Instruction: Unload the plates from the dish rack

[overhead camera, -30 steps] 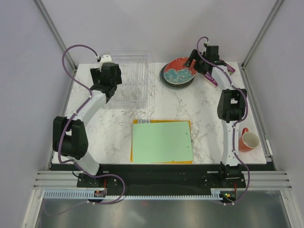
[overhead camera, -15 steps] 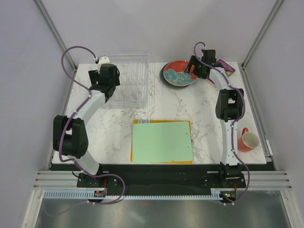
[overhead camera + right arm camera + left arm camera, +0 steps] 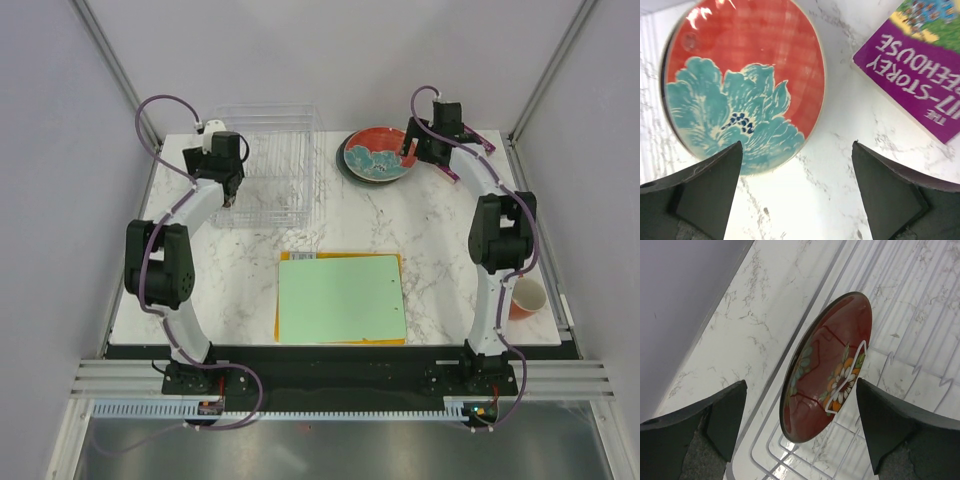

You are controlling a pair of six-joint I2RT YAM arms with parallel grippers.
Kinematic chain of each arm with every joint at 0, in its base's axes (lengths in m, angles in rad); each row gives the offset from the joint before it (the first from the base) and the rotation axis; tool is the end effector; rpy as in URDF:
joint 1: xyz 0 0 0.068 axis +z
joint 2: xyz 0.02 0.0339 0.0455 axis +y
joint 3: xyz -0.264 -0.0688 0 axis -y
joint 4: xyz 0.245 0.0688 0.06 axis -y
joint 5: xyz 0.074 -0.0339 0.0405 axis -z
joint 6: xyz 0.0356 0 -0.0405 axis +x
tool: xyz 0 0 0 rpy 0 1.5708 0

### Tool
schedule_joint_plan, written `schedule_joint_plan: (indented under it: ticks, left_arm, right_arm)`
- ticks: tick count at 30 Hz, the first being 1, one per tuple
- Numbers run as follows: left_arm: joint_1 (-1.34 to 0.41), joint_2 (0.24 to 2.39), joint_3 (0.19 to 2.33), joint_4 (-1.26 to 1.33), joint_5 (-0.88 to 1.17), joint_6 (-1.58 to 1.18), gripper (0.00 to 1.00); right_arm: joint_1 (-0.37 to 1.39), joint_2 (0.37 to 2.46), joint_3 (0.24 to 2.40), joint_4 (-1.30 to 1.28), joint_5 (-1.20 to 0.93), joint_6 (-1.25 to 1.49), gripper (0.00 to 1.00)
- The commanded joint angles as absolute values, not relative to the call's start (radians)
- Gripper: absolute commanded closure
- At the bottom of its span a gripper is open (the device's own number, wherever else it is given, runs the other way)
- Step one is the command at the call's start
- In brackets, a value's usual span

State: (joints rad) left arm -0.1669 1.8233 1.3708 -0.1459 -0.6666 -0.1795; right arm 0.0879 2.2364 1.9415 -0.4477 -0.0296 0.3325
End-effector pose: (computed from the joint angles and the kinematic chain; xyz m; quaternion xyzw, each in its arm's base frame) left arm 0.4147 -0.0475 0.2585 -0.1581 0.8345 0.2088 0.4848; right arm 0.5135 0.0463 0.2332 0.1058 0.9093 0.0972 0.3906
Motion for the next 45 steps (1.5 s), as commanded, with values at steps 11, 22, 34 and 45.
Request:
schedule_joint_plan:
  ticks: [11, 22, 34, 45]
  left_arm:
    - [-0.14, 1.901, 1.459, -0.08, -0.637, -0.127, 0.75]
    - [-0.137, 1.844, 1.453, -0.095, -0.606, -0.149, 0.98]
    - [-0.146, 1.683, 1.496, -0.126, -0.618, -0.104, 0.98]
    - [-0.146, 1.577, 1.555, -0.224, -0.546, -0.139, 0.98]
  right_arm:
    - [0.091, 1.884, 1.634, -0.275, 0.002, 0.344, 0.03]
    - [0.095, 1.769, 1.539, -0.268, -0.037, 0.344, 0.04]
    - [0.126, 1.655, 1.428, -0.255, -0.038, 0.365, 0.04]
    - [0.13, 1.583, 1.368, -0.244, -0.077, 0.376, 0.03]
